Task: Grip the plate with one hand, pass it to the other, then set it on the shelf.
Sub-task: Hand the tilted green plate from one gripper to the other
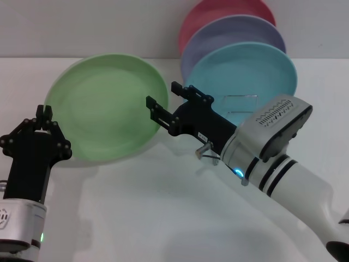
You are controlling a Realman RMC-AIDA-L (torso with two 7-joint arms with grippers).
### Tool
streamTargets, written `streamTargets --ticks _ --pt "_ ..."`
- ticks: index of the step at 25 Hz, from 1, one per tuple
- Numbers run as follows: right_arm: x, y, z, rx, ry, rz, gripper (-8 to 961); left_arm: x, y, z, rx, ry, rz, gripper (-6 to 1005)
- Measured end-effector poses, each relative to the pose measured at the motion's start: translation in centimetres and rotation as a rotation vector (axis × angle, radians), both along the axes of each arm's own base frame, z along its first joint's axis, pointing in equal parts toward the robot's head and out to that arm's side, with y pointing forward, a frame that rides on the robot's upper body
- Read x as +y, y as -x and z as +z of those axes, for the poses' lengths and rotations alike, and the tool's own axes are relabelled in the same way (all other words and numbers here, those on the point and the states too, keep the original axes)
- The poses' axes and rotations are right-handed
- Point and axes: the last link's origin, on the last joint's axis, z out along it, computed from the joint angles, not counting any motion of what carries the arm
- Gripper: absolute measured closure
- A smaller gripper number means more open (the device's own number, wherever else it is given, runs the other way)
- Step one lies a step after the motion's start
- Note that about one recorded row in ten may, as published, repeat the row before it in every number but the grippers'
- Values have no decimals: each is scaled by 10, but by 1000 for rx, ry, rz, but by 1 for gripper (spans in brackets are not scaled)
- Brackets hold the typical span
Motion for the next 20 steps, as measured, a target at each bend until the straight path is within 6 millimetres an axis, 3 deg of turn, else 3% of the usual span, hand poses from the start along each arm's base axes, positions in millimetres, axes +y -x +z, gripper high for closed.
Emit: streamTargets --ticks 4,9,12,20 --pt "2 2 -1 -2 1 -1 229 0 1 0 -1 -7 14 925" --pt "3 2 0 3 -3 -6 413 0 2 2 18 -25 32 923" --pt "3 3 -1 2 -1 -8 593 -1 2 3 22 -28 34 923" --pt "3 5 -2 -1 6 -8 636 -5 1 1 57 -29 28 921"
